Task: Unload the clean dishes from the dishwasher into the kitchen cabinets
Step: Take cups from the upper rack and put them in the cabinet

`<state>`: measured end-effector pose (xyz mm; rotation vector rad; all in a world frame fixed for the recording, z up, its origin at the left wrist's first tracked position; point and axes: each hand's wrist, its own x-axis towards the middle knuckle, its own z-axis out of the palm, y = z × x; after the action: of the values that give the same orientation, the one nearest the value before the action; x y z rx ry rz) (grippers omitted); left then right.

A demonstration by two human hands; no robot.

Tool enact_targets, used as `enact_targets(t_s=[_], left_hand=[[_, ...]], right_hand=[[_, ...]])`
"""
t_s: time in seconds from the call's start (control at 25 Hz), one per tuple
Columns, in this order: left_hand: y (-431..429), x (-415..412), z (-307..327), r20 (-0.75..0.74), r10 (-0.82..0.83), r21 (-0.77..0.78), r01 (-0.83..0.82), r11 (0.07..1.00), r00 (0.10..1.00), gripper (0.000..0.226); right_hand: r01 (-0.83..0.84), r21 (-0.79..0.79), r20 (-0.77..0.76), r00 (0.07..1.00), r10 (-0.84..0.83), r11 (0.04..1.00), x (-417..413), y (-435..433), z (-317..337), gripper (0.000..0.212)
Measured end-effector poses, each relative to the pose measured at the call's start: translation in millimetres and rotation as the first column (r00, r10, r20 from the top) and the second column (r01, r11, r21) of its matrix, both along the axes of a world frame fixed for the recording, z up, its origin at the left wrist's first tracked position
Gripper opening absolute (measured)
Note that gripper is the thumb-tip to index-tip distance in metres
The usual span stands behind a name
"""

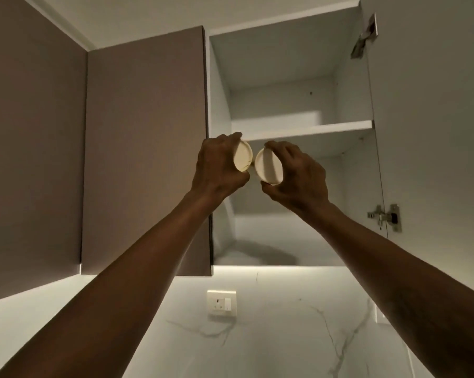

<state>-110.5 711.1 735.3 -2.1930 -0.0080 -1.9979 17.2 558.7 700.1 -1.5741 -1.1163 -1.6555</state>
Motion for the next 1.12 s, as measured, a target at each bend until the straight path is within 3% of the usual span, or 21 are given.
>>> enact_targets(t_s=[0.16, 0.36, 0.64, 0.84, 1.12], left_hand=[[-12, -2, 49, 0.135, -0.027, 0.050, 0.020, 0.999, 0.990, 0.071], [-13, -2, 96, 0.164, 0.015, 0.068, -0.027, 0.997, 0.986, 0.059], [0, 26, 152, 0.054, -0.004, -0.181, 0.013, 0.983, 0.999, 0.064], [12, 56, 186, -0.108, 0.106, -0.248, -0.130, 0.960, 0.988, 0.053], [55, 89, 217, -0.259, 0.149, -0.276, -0.221, 0.935, 0.954, 0.052]], right_hand=[[-0.071, 0.042, 0.066, 0.995, 0.068, 0.997, 11, 3, 53, 0.085], [-0.145, 0.099, 0.072, 0.988, 0.138, 0.985, 17, 3, 109, 0.086], [-0.254, 0.024, -0.120, 0.960, 0.255, 0.967, 31, 12, 171, 0.096], [-0.288, 0.010, -0.234, 0.930, 0.282, 0.958, 55, 31, 198, 0.106], [-0.254, -0.054, -0.337, 0.915, 0.222, 0.966, 89, 64, 220, 0.093]])
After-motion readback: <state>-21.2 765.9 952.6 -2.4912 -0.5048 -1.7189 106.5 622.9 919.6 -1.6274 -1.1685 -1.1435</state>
